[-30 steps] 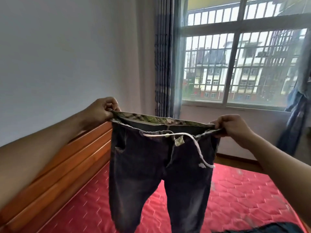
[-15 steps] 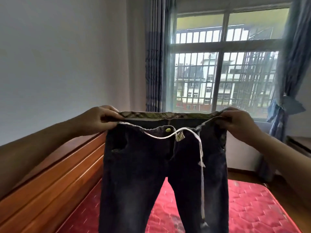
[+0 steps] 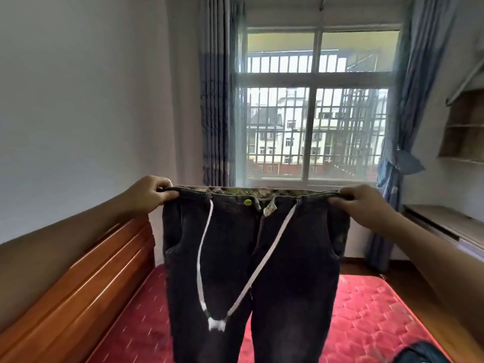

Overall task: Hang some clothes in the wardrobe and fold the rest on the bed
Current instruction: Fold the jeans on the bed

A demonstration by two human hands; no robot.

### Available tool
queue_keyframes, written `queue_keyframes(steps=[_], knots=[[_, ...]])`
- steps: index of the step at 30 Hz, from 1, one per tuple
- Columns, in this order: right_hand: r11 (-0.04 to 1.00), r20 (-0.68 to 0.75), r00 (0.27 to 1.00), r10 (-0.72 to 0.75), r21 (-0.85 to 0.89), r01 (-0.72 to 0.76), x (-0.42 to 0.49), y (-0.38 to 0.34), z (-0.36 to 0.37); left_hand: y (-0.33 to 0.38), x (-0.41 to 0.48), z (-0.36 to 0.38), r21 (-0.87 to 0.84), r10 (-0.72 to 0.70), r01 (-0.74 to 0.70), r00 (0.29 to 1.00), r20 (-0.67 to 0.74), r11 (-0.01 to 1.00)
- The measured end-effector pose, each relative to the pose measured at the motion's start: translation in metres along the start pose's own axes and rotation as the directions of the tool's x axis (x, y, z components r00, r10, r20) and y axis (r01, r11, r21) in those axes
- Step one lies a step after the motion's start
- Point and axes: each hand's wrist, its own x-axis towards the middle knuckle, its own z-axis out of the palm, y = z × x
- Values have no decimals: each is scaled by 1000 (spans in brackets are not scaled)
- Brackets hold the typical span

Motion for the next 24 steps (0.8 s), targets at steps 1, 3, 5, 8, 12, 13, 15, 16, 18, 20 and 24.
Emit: queue_keyframes(steps=[1, 3, 5, 8, 12, 13, 15, 16, 18, 20, 24], knots=[[998, -23, 1000, 12, 55, -11, 0, 0, -1, -1, 2, 1, -78, -8, 7, 1000, -12, 997], [982, -86, 995, 44, 188, -27, 2, -1, -5, -2, 5, 0, -271, -33, 21, 999, -39, 962], [958, -109, 992, 67, 283, -34, 3, -3, -10, -1, 8, -1, -348, -30, 6, 998, -62, 937], [943, -92, 990, 110, 325, -74, 4, -8, -12, 5, 15, 1, -345, -22, -1, 998, -63, 938], [910, -77, 967, 243, 363, -200, 6, -9, -4, 18, 22, 16, -393, -93, 82, 996, -8, 916], [893, -63, 957, 282, 383, -238, 5, -11, -1, 23, 23, 20, -413, -121, 112, 993, 3, 904], [862, -50, 935, 350, 407, -301, 4, -15, 5, 34, 25, 26, -474, -184, 189, 981, 58, 860], [847, -45, 925, 377, 420, -325, 4, -16, 7, 41, 25, 29, -512, -207, 235, 972, 111, 826], [792, 12, 908, 418, 486, -371, 2, -25, 10, 56, 22, 33, -584, -209, 311, 949, 236, 750], [711, 112, 904, 413, 581, -397, -3, -42, 10, 72, 19, 38, -659, -157, 341, 933, 324, 670], [638, 278, 937, 210, 688, -347, -10, -85, 12, 116, 9, 53, -738, -27, 301, 933, 359, 604]])
